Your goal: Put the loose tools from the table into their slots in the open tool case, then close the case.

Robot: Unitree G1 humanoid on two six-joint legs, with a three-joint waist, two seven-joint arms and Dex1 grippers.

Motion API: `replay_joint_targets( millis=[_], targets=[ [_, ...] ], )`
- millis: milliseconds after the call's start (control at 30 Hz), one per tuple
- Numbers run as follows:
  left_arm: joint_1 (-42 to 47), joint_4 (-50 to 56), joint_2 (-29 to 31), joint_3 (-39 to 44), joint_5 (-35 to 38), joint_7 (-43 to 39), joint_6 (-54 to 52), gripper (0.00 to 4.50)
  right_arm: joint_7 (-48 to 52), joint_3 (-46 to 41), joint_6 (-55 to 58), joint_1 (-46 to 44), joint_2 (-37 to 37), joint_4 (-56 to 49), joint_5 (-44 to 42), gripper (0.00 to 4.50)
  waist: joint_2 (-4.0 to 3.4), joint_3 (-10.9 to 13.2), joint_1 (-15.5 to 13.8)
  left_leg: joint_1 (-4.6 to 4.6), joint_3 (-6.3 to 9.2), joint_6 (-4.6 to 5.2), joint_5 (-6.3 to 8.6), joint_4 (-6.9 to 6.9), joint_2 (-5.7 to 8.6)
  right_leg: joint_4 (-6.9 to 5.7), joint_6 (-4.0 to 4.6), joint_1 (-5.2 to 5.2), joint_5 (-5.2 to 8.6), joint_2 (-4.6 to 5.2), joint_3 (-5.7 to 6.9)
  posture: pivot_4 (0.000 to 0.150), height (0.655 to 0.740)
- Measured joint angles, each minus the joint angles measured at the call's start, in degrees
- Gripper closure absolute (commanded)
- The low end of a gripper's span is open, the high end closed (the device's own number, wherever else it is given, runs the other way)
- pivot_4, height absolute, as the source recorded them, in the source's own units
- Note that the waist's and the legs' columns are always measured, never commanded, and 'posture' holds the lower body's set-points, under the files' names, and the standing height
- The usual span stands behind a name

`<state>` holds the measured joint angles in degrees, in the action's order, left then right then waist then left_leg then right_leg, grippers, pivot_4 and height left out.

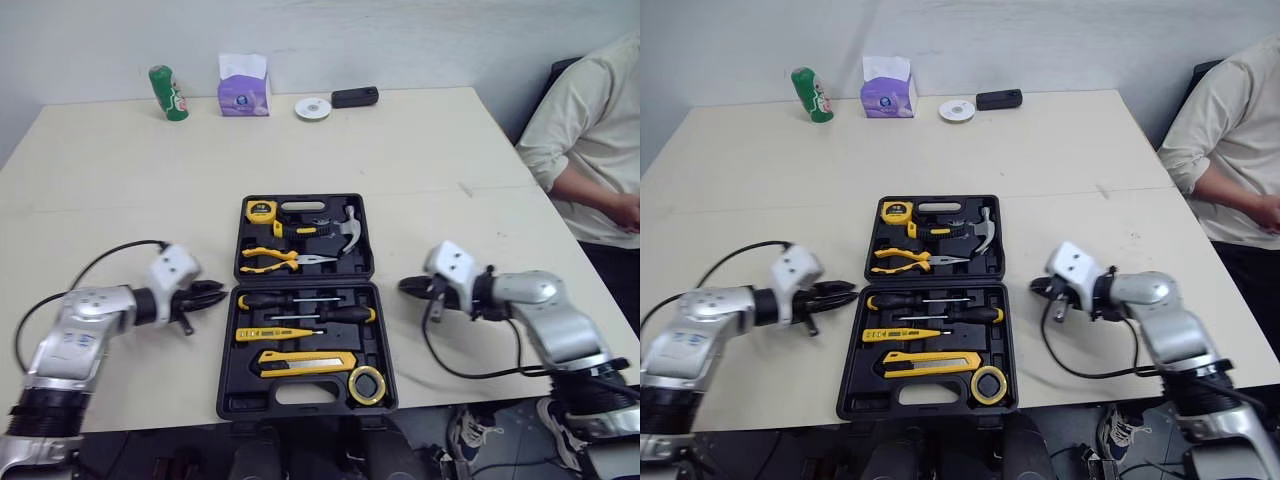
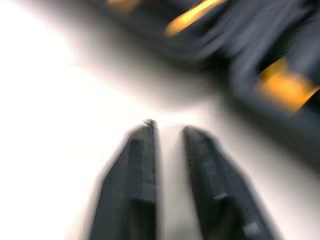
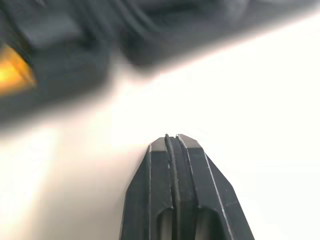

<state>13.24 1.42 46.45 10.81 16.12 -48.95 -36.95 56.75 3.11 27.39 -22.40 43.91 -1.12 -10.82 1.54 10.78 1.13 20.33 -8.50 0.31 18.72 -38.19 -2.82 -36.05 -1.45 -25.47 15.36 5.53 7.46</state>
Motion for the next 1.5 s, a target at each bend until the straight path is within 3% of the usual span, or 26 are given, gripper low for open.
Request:
replay_joint_targets(
  millis=[167, 233, 467, 767, 833, 933, 1067, 1100, 1200, 1500],
  targets=[
    [10.98, 0.92, -0.52, 4.00, 6.21, 6.15, -20.23, 0.02, -1.26, -2.35, 16.85, -7.61, -1.66, -2.69, -7.37, 1.00, 0.01, 0.01, 0.16, 0.01, 0.06, -0.02, -0.09, 0.02, 0.02, -0.05, 0.07, 0.01, -0.05, 0.01, 0.00, 0.150, 0.7252],
    [14.41, 1.60, -1.20, 3.81, 7.47, 8.30, -26.43, 0.00, -2.62, -2.42, 23.76, -11.16, -2.84, -2.99, -9.87, 0.02, 0.01, 0.01, 0.33, 0.03, 0.05, -0.07, -0.11, 0.04, 0.03, -0.05, 0.07, -0.01, -0.05, 0.01, -0.01, 0.150, 0.7252],
    [22.53, -1.01, -8.42, 0.41, 8.53, 15.85, -39.14, 0.00, -13.70, -2.83, 44.63, -23.35, -13.22, -0.20, -12.96, 0.02, 0.01, 0.01, 0.41, 0.12, 0.04, -0.12, -0.15, -0.01, 0.02, -0.05, 0.07, -0.08, -0.05, -0.02, 0.01, 0.150, 0.7252],
    [24.03, -4.30, -9.92, -1.44, 7.63, 19.99, -38.92, 0.00, -24.35, -2.87, 49.61, -27.13, -20.19, 5.89, -11.10, 0.02, 0.01, 0.00, 0.49, 0.22, -0.04, -0.16, -0.21, -0.03, 0.04, -0.39, 0.06, -0.23, -0.06, -0.02, -0.05, 0.150, 0.7252],
    [24.00, -4.53, -9.95, -2.30, 7.21, 20.42, -37.43, 0.56, -26.29, -2.89, 49.29, -27.75, -21.30, 7.00, -10.63, 0.00, 0.01, 0.00, 0.49, 0.21, -0.04, -0.16, -0.22, -0.04, 0.04, -0.41, 0.06, -0.22, -0.06, -0.01, -0.05, 0.150, 0.7252],
    [23.90, -4.64, -10.80, -3.48, 6.90, 20.62, -35.07, 1.80, -28.23, -2.30, 48.80, -27.69, -22.74, 8.84, -10.05, 0.89, 0.01, 0.00, 0.53, 0.21, -0.05, -0.16, -0.22, -0.03, 0.04, -0.41, 0.06, -0.23, -0.05, -0.01, -0.06, 0.150, 0.7252],
    [23.48, -3.85, -11.19, -5.40, 6.96, 20.01, -33.10, 3.43, -28.87, -1.85, 47.85, -27.54, -23.62, 9.19, -10.05, 2.64, -0.02, -0.02, 0.56, 0.08, -0.08, -0.18, -0.24, -0.03, 0.06, -0.42, 0.06, -0.17, -0.05, 0.00, -0.11, 0.150, 0.7252],
    [23.20, -3.69, -11.32, -5.41, 6.96, 20.15, -32.83, 3.81, -28.87, -1.47, 47.83, -27.51, -23.79, 8.72, -10.23, 3.36, -0.03, -0.03, 0.55, 0.00, -0.08, -0.19, -0.25, -0.03, 0.08, -0.35, 0.07, -0.14, -0.05, 0.02, -0.16, 0.150, 0.7252],
    [21.98, -2.19, -12.02, -5.26, 6.94, 21.19, -32.47, 3.95, -29.26, -1.15, 48.08, -26.50, -23.81, 6.46, -10.70, 4.50, -0.09, -0.14, 0.51, -0.13, -0.08, -0.23, -0.25, 0.01, 0.07, -0.38, 0.10, -0.03, -0.03, 0.02, -0.21, 0.150, 0.7252],
    [21.35, -1.12, -13.48, -4.54, 7.16, 22.15, -31.07, 4.04, -29.92, 0.00, 46.73, -24.98, -22.59, 3.74, -10.61, 4.50, -0.10, -0.23, 0.40, -0.10, -0.07, -0.23, -0.24, 0.02, 0.10, -0.34, 0.10, -0.03, -0.03, 0.06, -0.20, 0.150, 0.7252]
  ],
)
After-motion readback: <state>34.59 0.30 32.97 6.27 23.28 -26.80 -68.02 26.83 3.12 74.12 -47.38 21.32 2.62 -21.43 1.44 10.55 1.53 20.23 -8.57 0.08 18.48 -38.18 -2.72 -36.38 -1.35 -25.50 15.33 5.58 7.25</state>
